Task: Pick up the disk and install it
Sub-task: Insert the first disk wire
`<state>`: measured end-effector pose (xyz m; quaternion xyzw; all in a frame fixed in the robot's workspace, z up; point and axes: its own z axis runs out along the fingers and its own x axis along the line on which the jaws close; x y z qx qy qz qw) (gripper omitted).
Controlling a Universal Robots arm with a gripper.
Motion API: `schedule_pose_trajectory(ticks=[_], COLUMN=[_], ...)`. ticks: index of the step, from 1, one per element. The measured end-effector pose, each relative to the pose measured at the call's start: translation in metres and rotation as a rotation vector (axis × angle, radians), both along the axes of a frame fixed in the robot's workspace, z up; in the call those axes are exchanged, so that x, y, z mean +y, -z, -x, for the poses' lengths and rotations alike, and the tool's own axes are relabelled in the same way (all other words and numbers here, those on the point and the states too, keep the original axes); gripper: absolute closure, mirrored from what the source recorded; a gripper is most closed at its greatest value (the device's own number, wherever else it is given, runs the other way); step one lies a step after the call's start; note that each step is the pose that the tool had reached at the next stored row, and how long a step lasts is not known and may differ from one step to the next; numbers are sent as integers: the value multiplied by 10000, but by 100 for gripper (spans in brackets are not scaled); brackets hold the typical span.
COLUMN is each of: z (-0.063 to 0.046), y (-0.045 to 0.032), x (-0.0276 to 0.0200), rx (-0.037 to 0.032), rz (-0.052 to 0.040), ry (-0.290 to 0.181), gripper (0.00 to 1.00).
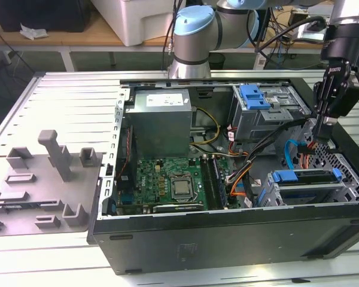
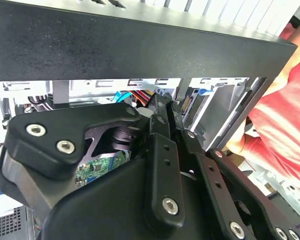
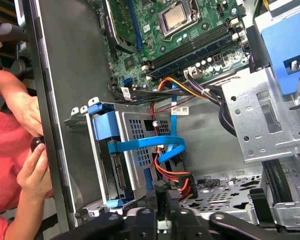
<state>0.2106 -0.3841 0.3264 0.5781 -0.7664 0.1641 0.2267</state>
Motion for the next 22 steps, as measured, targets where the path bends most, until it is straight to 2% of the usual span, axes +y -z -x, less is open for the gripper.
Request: schedule_pose_trajectory(ticks=[8,15,22], z=[16,125,178], y=[4,3,4], x=[0,0,0], rx=[1,0,-7], rz=[70,227,234], ry=[0,-158,-690], gripper=[83,83,83])
